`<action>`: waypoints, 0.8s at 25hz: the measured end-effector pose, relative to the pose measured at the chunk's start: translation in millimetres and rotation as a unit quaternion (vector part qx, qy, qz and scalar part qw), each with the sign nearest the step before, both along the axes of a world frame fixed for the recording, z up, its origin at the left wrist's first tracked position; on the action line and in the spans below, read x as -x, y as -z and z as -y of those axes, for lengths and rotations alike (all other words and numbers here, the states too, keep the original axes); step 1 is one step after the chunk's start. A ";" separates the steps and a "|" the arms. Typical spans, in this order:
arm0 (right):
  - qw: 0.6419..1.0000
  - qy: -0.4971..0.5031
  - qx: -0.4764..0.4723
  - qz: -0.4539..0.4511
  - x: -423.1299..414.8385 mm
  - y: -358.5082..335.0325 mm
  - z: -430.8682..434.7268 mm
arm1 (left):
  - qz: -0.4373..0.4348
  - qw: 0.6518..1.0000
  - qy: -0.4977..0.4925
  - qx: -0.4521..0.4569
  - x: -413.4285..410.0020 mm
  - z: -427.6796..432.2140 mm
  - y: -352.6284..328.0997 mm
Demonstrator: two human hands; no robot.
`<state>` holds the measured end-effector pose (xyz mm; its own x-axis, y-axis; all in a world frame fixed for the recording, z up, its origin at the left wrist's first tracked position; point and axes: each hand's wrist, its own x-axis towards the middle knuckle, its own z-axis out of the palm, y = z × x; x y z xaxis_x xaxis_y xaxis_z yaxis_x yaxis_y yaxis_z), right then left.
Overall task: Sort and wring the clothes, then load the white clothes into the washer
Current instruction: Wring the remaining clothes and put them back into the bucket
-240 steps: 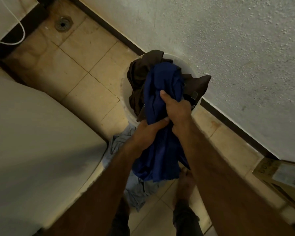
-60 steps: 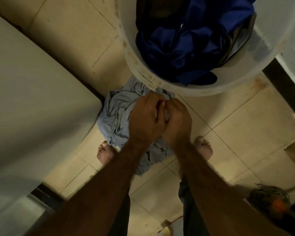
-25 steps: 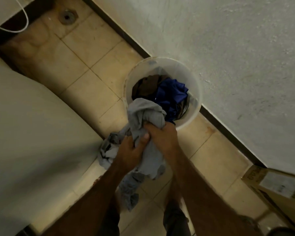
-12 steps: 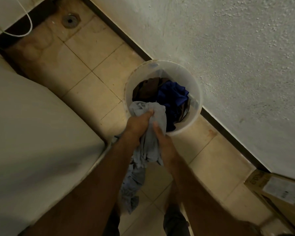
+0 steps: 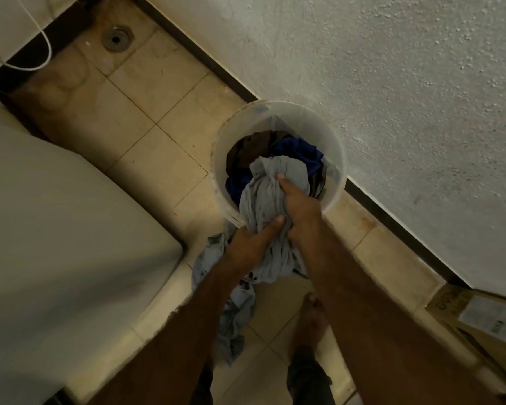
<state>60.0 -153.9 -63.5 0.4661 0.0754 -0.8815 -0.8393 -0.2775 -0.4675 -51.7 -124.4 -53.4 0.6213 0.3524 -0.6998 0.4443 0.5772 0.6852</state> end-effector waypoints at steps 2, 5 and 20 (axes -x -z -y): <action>0.999 -0.007 -0.033 -0.007 9.2 0.3 0.9 | -0.043 0.998 -0.041 -0.033 -12.2 -6.7 -8.8; 0.992 -0.074 -0.099 -0.019 32.6 -10.3 19.7 | -0.103 0.994 -0.038 -0.023 -36.5 -32.6 -6.8; 0.998 -0.026 -0.005 0.056 -5.8 -11.7 16.3 | -0.012 0.995 0.043 0.092 2.5 9.2 -19.2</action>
